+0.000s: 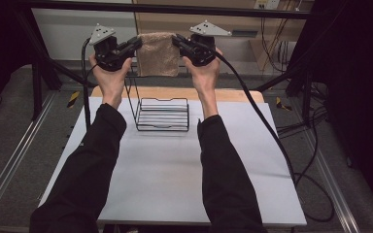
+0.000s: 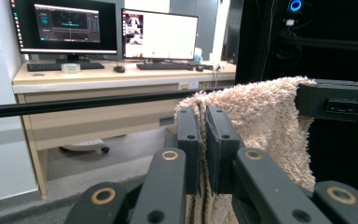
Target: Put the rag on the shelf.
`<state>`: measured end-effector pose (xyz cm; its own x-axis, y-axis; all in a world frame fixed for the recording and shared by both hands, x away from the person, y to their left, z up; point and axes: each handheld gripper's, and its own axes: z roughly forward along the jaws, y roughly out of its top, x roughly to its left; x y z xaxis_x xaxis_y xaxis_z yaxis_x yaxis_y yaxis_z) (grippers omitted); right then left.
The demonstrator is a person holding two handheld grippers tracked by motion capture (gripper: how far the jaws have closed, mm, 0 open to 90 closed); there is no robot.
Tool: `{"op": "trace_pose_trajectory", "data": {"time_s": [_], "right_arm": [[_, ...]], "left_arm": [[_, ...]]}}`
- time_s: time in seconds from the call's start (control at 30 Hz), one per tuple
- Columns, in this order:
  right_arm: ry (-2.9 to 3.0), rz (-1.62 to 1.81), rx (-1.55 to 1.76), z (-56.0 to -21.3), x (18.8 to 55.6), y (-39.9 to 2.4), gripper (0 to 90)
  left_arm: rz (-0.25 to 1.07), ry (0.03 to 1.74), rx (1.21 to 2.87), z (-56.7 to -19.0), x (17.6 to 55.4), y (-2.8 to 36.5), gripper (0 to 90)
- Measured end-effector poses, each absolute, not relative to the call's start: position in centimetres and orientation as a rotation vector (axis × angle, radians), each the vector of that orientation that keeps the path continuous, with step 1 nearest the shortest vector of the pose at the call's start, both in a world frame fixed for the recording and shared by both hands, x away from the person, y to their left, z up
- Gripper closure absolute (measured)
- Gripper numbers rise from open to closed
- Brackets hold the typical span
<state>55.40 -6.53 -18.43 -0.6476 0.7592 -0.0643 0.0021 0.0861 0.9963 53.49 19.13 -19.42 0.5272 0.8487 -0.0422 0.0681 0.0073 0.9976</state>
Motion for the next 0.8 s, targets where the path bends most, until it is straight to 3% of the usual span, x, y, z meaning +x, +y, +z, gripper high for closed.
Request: {"op": "trace_pose_trajectory", "data": {"time_s": [0.8], "right_arm": [[1.872,1.569,0.722,-21.8,53.4,-6.8,85.1]], "left_arm": [[0.696,0.812,1.500,-23.1,51.3,19.8,84.6]]}}
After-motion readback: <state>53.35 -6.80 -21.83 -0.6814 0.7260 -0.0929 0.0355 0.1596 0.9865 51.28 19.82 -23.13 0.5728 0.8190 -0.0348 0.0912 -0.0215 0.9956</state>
